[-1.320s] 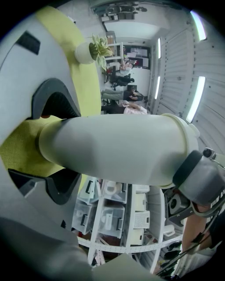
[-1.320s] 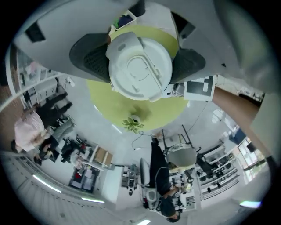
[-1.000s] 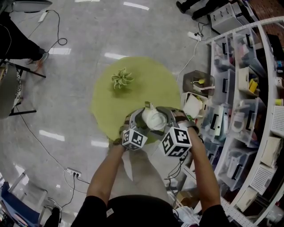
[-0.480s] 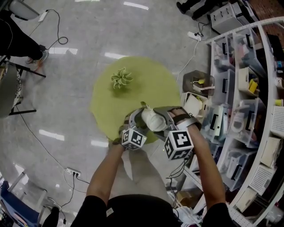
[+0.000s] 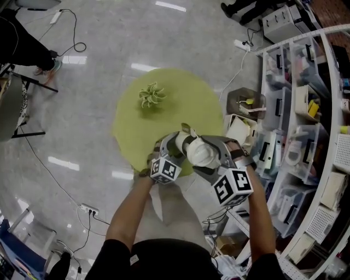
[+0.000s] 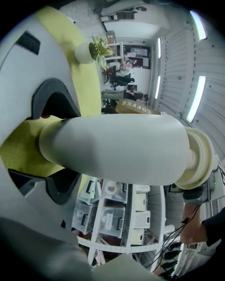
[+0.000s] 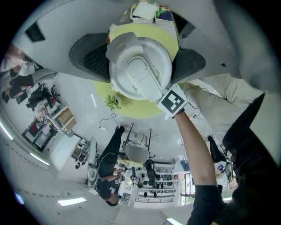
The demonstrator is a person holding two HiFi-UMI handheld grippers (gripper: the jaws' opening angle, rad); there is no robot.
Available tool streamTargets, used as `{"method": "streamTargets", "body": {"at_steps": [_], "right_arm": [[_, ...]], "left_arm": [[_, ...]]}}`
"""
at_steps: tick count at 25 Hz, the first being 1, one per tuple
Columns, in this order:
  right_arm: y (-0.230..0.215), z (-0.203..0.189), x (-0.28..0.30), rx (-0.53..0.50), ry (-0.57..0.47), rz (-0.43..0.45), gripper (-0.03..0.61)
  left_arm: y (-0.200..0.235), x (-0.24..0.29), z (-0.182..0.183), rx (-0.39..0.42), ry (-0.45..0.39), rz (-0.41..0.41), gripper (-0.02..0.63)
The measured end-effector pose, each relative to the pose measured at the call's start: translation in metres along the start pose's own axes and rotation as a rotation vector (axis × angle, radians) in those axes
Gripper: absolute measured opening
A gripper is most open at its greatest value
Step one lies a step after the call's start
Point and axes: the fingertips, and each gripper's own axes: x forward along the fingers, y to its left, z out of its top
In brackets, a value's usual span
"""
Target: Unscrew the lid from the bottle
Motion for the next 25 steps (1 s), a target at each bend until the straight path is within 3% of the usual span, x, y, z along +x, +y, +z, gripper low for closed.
{"method": "streamTargets", "body": {"at_steps": [8, 15, 25], "right_arm": [[0.000, -0.007, -0.007, 0.159, -0.050, -0.021, 0.430], [-0.006, -0.022, 0.009, 0.466, -0.084, -0.110, 0.426], [-0.012, -0.024, 0.021, 0.591, -0.180, -0.213, 0.428]], "left_arm": [[0.002, -0.002, 0.000, 0.004, 0.007, 0.000, 0.367], [0.002, -0.002, 0.000, 0.008, 0.005, 0.001, 0.368], [0.002, -0.002, -0.001, -0.006, 0.021, 0.016, 0.370]]}}
